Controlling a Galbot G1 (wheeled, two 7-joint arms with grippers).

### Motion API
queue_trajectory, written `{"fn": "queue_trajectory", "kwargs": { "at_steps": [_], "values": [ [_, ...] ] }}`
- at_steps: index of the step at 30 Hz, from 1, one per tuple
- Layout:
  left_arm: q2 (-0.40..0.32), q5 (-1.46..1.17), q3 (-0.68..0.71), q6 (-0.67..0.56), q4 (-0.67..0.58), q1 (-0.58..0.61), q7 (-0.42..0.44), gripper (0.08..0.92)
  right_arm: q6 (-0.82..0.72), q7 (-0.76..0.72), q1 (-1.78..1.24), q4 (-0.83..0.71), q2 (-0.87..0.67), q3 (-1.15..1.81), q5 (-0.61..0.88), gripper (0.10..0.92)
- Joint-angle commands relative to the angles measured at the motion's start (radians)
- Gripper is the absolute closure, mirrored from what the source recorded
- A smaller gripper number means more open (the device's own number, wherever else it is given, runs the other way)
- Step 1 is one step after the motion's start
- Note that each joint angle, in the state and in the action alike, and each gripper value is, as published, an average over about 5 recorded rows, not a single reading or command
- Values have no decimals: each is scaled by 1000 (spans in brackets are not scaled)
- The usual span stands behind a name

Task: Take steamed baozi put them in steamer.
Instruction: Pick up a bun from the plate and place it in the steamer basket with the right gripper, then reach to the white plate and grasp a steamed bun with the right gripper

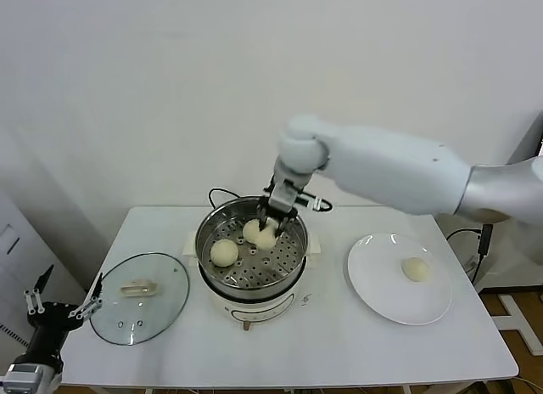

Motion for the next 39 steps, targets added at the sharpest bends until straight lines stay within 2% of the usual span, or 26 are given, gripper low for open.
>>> {"fn": "queue_trajectory", "kwargs": {
  "at_steps": [1,7,13,22,26,28,30,35,37,39],
  "values": [
    [-5,-6,-2,-2,4,1,1,177,175,-18,-102,42,65,9,-128,686],
    [-9,-3,4,-2,7,-3,1,177,202,-42,-119,49,58,14,-136,684],
    [-10,-3,4,-4,11,-4,1,177,206,-52,-125,48,54,19,-154,636],
    [-11,1,10,-6,14,-6,1,177,204,-32,-142,23,62,50,-197,401],
    [-7,1,11,-5,14,-7,1,177,179,-33,-116,4,42,81,-155,297],
    [-5,1,12,-5,15,-8,1,177,128,-33,-78,-13,12,94,-93,247],
    [-3,1,12,-5,16,-8,1,177,10,-18,-19,-36,-37,87,15,220],
    [2,2,15,-5,17,-10,1,177,-449,51,148,-117,-190,-55,374,203],
    [4,3,19,-4,16,-11,1,177,-529,39,187,-177,-231,-107,457,203],
    [6,5,22,-2,14,-14,0,177,-528,6,185,-261,-271,-129,451,203]
  ]
}}
